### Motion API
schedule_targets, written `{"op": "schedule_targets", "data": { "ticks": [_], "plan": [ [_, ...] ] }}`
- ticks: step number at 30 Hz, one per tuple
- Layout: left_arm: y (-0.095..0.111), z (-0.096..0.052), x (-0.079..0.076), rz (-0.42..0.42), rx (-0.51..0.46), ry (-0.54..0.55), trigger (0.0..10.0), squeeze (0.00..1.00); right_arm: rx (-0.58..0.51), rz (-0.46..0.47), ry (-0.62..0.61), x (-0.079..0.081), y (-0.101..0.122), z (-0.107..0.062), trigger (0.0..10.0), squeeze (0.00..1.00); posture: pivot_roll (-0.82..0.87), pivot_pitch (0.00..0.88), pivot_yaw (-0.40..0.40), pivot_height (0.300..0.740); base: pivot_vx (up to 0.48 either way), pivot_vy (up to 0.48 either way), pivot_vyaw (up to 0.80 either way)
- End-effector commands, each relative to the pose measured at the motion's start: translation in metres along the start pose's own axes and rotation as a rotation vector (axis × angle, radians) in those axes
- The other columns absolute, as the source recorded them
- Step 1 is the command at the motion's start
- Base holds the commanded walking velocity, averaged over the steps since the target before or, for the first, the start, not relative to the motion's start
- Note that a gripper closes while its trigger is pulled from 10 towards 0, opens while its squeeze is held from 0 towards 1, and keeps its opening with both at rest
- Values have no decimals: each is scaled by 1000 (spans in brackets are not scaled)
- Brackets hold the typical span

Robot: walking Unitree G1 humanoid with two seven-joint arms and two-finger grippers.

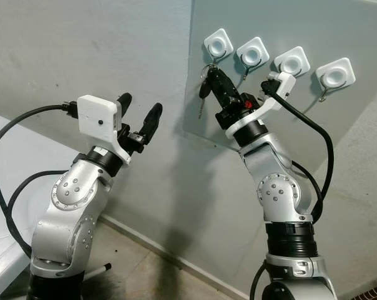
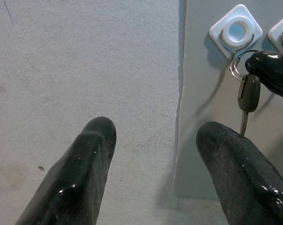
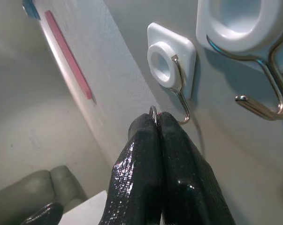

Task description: Hang keys on a hook

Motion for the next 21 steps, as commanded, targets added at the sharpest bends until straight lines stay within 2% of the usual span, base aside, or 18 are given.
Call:
{"op": "schedule_targets", "data": {
  "ticks": [1,7,21],
  "plan": [
    [5,0,-2,-2,-13,-3,10000,0,-31,2,15,5,9,5,10000,0,-47,2,-72,728,0,0,0],
    [5,0,-2,-3,-12,-1,10000,0,-13,13,-43,0,9,10,10000,0,-48,5,-73,728,0,0,0],
    [5,-1,0,-5,-12,2,10000,0,37,-6,-88,-7,0,6,10000,0,-49,10,-72,728,0,0,0]
  ]
}}
Point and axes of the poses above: a point about 5 cm out from each wrist's last joint towards the gripper, its own z axis pointing out of the wrist towards the gripper, its own y axis along the axis of the wrist's last joint, x = y × z, the point moved 2 cm from there along z, pointing out of the wrist towards the gripper, and after that the axes turned 1 degree about -z, right-handed, at the moved point
